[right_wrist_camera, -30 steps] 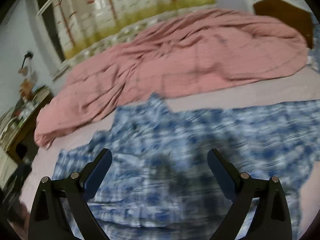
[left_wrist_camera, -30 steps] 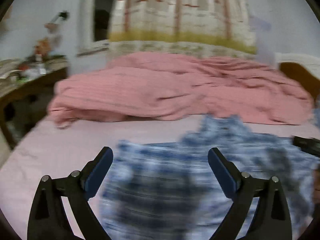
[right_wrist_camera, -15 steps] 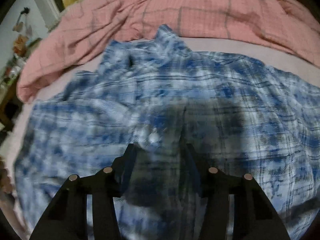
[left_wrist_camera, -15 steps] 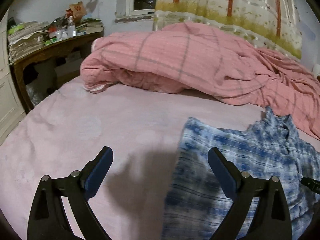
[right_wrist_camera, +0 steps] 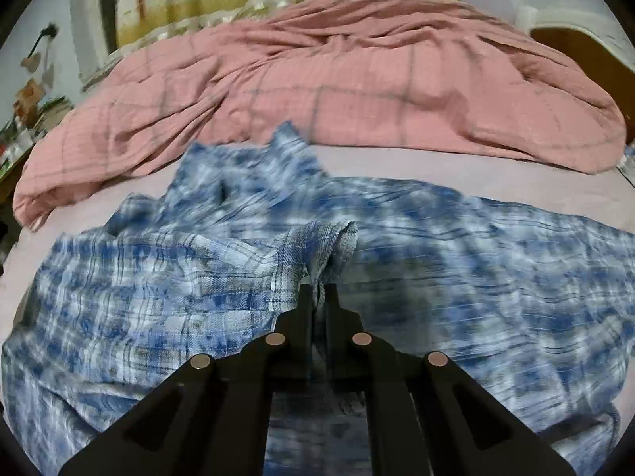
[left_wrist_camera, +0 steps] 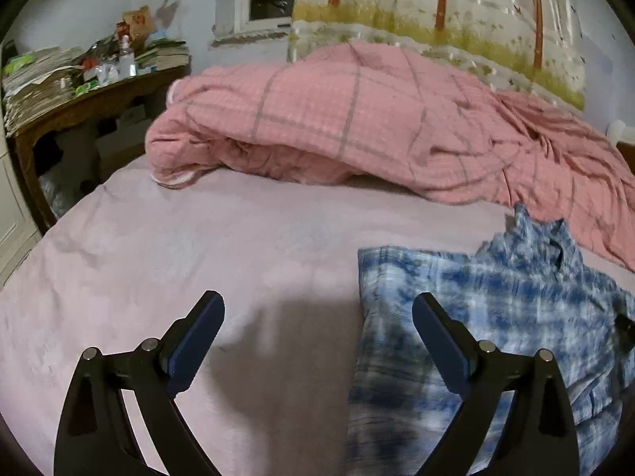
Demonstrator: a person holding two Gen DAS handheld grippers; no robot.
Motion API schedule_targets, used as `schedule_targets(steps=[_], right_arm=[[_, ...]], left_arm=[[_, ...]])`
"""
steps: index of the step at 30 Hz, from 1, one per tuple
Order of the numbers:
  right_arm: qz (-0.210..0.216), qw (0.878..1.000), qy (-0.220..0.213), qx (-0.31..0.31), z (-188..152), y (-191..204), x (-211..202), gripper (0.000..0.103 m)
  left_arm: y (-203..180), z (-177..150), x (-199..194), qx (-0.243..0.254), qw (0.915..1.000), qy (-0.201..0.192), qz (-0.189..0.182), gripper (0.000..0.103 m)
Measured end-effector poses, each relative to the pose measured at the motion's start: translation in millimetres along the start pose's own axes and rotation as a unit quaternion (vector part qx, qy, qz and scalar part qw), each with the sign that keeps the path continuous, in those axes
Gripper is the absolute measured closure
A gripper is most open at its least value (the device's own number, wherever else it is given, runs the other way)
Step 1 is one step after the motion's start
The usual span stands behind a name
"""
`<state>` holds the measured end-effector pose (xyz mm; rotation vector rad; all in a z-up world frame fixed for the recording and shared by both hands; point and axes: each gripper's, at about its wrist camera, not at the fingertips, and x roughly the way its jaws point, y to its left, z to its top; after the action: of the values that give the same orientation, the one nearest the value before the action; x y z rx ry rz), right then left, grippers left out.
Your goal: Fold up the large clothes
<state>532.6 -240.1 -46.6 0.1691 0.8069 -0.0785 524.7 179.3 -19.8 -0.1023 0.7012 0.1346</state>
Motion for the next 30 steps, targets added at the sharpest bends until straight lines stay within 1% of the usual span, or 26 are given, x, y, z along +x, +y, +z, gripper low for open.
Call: schedule_targets(steps=[4,7,8,11,12,14,15,16,17,18,19,20,21,22,23,24,25,26,27,28,30], right_arm=[[-0.036,0.999,-0.011,0.007,3.8,-15.3,-4.3,0.098],[-0.036,0.999,-0.015,0.017,4.7,-24.2,-8.4,0.098],[-0.040,0.999,-0.018,0.017,5.6,-26.2,-9.8,0.098],[-0.070,0.997,-0.030,0.012,6.6,-25.9,-11.9,0.098],[-0.071,0.997,-0.029,0.015,6.6,-26.2,-10.5,0.097],[-0.069,0.997,-0.012,0.021,4.3,-25.0,-2.9,0.097],[-0.077,0.997,-0.004,0.018,3.4,-23.6,1.3,0.095],[-0.088,0.996,0.000,0.017,2.6,-22.6,3.8,0.088],[-0.097,0.995,0.000,0.017,2.1,-23.2,4.3,0.084],[-0.100,0.995,-0.002,0.019,1.7,-23.9,2.7,0.076],[-0.095,0.995,-0.005,0.025,2.8,-26.8,-1.1,0.068],[-0.088,0.996,-0.007,0.030,3.7,-28.5,-4.0,0.065],[-0.069,0.997,-0.008,0.043,6.1,-32.4,-10.1,0.062],[-0.047,0.998,-0.008,0.051,7.7,-34.7,-14.2,0.062],[-0.026,0.998,-0.005,0.056,9.1,-35.3,-16.1,0.062],[0.015,0.998,0.004,0.058,10.6,-35.4,-18.3,0.062],[0.033,0.998,0.012,0.056,11.1,-34.5,-17.8,0.062],[0.046,0.997,0.028,0.052,11.0,-32.4,-14.2,0.062],[0.043,0.997,0.050,0.051,9.0,-30.9,-5.5,0.062],[0.032,0.996,0.062,0.053,6.5,-30.8,2.5,0.062],[0.004,0.995,0.090,0.047,-0.7,-31.1,22.3,0.063]], left_arm=[[-5.4,-6.5,18.2,0.007,0.9995,0.032,0.002,0.008],[-10.3,-13.9,32.4,0.015,0.9981,0.059,-0.013,0.008],[-11.8,-15.7,35.1,0.017,0.9977,0.064,-0.013,0.008],[-19.2,-19.6,39.0,0.031,0.9967,0.074,-0.014,0.008],[-22.4,-20.8,40.5,0.038,0.9962,0.077,-0.014,0.008],[-29.2,-26.1,48.0,0.050,0.9949,0.088,0.002,0.008],[-31.9,-30.0,54.1,0.054,0.9939,0.095,0.010,0.008],[-34.3,-35.2,61.8,0.058,0.9928,0.104,0.012,0.008],[-35.1,-40.1,69.8,0.058,0.9912,0.118,0.014,0.008],[-34.3,-41.3,71.9,0.056,0.9912,0.119,0.014,0.008],[-34.0,-40.2,69.1,0.054,0.9919,0.114,0.014,0.008],[-33.9,-39.8,67.7,0.055,0.9921,0.111,0.016,0.008],[-34.3,-40.2,67.9,0.058,0.9918,0.112,0.020,0.008],[-35.0,-39.9,67.4,0.060,0.9915,0.113,0.024,0.008],[-35.6,-38.5,64.6,0.063,0.9915,0.110,0.030,0.010],[-36.0,-34.9,57.0,0.064,0.9923,0.098,0.040,0.013],[-35.8,-29.9,47.6,0.060,0.9940,0.080,0.043,0.013],[-35.2,-25.6,35.7,0.051,0.9964,0.058,0.036,0.013],[-33.9,-21.3,24.9,0.038,0.9982,0.042,0.022,0.013],[-33.2,-18.0,16.0,0.025,0.9992,0.031,0.007,0.013],[-36.8,-16.5,7.8,0.010,0.9996,0.024,-0.011,0.013]])
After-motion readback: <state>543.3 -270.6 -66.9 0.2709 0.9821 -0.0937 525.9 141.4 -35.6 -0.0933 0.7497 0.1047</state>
